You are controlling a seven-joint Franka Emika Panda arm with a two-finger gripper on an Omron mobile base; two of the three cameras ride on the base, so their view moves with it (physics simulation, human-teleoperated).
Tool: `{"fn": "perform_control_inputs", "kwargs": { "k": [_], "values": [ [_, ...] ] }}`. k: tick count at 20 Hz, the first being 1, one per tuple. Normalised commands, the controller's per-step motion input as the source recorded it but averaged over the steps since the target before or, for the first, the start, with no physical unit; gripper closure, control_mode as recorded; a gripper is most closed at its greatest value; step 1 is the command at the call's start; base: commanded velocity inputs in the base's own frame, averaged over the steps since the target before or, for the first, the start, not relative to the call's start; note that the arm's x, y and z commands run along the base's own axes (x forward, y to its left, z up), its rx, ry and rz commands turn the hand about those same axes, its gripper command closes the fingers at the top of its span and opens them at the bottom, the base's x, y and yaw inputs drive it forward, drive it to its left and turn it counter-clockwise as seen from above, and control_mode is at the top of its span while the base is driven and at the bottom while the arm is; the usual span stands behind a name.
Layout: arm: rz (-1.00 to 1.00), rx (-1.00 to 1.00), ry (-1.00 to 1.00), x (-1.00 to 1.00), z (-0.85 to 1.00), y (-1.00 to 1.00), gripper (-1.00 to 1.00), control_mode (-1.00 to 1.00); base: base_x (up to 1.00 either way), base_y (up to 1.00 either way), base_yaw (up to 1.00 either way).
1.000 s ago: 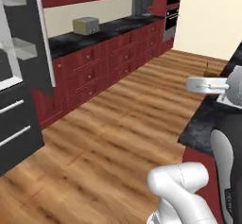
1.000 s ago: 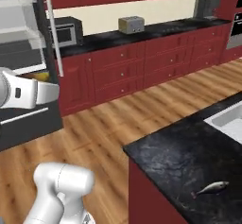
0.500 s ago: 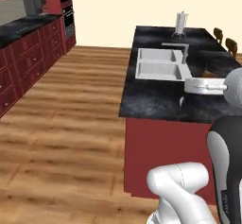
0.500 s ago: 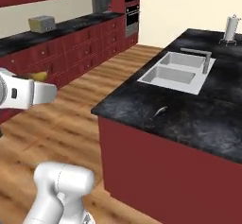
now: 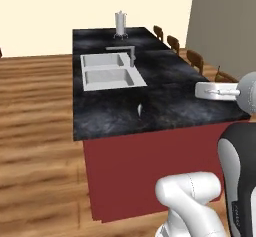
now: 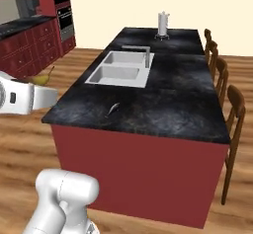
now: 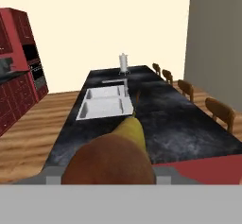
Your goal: Open the fridge, remove the pear, bell pepper, and fish, and place them on any counter.
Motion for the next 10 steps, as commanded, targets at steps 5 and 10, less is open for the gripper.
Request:
{"fn": "perform_control_inputs", "kwargs": {
  "k": [5,10],
  "values": [
    [0.0,0.0,0.0,0.0,0.0,0.0,1.0,1.0,0.52,0.08,-0.25],
    [0.0,0.0,0.0,0.0,0.0,0.0,1.0,1.0,0.57,0.12,-0.17]
  ]
}}
